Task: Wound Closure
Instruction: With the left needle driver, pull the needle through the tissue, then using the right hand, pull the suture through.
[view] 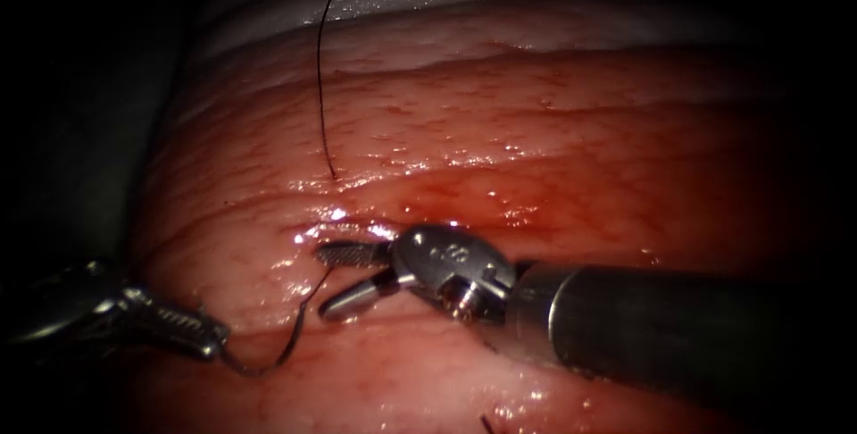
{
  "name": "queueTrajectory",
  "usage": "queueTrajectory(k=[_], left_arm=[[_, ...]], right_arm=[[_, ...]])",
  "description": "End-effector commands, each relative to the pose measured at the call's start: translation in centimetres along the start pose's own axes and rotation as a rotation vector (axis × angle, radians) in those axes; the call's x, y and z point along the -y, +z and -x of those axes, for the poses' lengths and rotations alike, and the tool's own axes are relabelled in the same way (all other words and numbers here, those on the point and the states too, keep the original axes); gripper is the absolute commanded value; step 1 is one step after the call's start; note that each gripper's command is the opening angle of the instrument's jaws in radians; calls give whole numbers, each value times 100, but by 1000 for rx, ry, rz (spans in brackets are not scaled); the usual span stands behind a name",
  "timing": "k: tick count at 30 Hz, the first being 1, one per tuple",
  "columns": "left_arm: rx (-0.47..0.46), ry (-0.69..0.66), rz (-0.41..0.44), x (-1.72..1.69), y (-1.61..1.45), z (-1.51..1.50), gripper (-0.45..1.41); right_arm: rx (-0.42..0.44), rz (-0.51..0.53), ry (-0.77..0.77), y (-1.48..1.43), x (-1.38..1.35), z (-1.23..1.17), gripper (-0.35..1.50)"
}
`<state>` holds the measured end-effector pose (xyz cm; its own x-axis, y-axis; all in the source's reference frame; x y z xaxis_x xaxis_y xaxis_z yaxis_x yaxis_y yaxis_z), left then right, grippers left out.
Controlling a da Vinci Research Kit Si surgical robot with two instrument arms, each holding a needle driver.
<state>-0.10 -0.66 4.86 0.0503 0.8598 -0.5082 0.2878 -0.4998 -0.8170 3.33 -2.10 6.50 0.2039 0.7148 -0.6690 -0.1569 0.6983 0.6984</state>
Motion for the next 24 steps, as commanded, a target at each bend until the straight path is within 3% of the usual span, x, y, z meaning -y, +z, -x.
queueTrajectory(k=[1, 5, 7, 14, 18, 20, 24], left_arm=[[0, 16, 2, 0, 3, 1, -45], [-18, 129, -14, -23, 1, -14, -45], [-18, 256, -53, -33, 2, -22, -45], [18, 672, -171, -63, 15, -33, -45], [51, 753, -223, -74, 20, -33, -45], [57, 768, -233, -76, 23, -30, -45], [56, 779, -226, -77, 27, -21, -45]], right_arm=[[19, -1, 18, 7, -2, 14, 71], [34, -10, 44, 6, 7, 25, 52], [35, -12, 54, 5, 10, 26, 34], [34, -8, 70, 7, 10, 23, 29], [16, -7, 106, 8, 8, 18, -5], [11, -7, 134, 8, 8, 15, -35], [8, 18, 200, 7, 8, 9, -35]])
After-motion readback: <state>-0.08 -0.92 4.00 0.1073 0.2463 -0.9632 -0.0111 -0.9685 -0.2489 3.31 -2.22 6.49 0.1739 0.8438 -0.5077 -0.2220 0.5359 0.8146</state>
